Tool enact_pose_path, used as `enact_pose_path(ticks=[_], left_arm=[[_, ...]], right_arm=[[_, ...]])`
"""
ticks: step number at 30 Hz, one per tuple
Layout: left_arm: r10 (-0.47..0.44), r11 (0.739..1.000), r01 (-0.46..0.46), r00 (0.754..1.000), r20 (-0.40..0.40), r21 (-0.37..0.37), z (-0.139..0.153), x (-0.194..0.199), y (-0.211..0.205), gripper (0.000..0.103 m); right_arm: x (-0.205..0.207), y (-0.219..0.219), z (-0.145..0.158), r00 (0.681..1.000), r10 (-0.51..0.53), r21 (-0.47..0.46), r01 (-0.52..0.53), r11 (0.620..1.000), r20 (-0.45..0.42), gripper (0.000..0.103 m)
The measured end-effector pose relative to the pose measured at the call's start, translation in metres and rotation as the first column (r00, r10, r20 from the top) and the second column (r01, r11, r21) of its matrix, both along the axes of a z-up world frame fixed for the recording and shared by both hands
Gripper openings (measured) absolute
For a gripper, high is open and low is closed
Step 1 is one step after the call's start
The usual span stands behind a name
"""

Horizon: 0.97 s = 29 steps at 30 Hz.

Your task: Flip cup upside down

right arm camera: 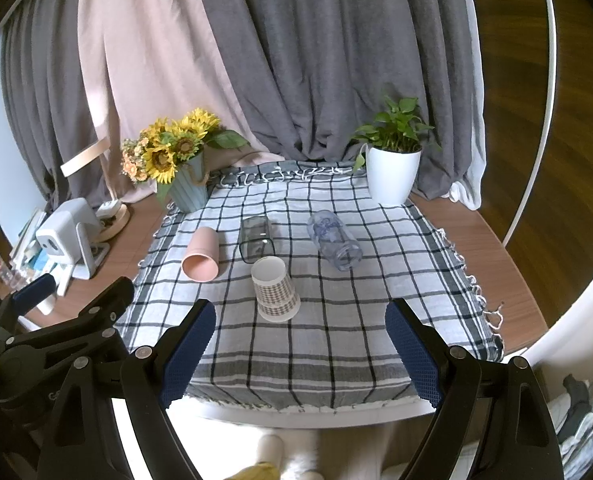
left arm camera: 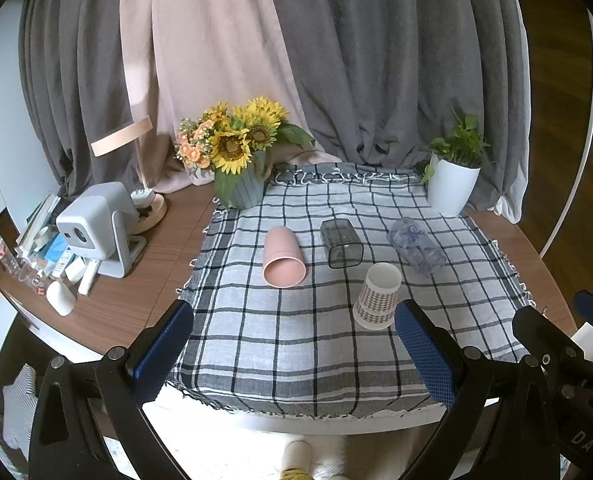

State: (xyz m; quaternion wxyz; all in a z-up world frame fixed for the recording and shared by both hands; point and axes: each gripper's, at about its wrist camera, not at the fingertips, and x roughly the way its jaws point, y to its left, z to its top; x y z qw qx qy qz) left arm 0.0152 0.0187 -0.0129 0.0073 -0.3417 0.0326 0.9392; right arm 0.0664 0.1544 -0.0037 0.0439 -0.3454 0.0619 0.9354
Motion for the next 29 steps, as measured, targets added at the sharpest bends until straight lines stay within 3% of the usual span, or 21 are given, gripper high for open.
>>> enact_pose_path(ticks=[29], left_arm=[[0.004, 1.0, -0.004, 1.0, 0.008, 0.001, -0.0058, -0.0007, -0.0035, 0.103]], right_arm=[[-0.0049, -0.0034, -0.0033, 1.0, 0.008, 0.01, -0.008, 1.0, 0.01, 0.087]])
